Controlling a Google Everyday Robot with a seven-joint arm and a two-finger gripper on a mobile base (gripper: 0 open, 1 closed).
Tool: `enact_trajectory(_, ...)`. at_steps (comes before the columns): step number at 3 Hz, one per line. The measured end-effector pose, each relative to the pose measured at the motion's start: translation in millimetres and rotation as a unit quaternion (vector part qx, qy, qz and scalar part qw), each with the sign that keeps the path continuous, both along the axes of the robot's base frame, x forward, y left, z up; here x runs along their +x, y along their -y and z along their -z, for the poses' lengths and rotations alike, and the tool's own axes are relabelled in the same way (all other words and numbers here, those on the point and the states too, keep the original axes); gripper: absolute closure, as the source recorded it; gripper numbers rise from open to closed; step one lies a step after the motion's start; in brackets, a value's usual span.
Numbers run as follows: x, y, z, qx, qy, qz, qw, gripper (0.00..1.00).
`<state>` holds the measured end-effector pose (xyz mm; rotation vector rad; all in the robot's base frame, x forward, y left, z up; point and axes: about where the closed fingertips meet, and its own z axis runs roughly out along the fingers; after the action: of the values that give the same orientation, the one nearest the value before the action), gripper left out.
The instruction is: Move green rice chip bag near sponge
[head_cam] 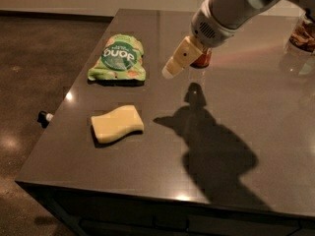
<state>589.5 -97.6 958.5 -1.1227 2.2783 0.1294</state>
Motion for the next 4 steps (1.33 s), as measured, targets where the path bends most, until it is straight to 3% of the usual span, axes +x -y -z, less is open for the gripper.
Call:
enact_trajectory(1, 14, -11, 4, 0.033, 0.008, 0.051, 0.9981, 0.00)
enact_trajectory(2, 16, -12, 2, 0.041, 0.009, 0.060, 0.9973, 0.00)
enact_trajectory(3, 12, -19, 6, 0.044, 0.010, 0.042, 0.9981, 0.00)
enact_trajectory(4, 18, -43, 12, 0.054, 0.014, 0.022, 0.9982, 0.00)
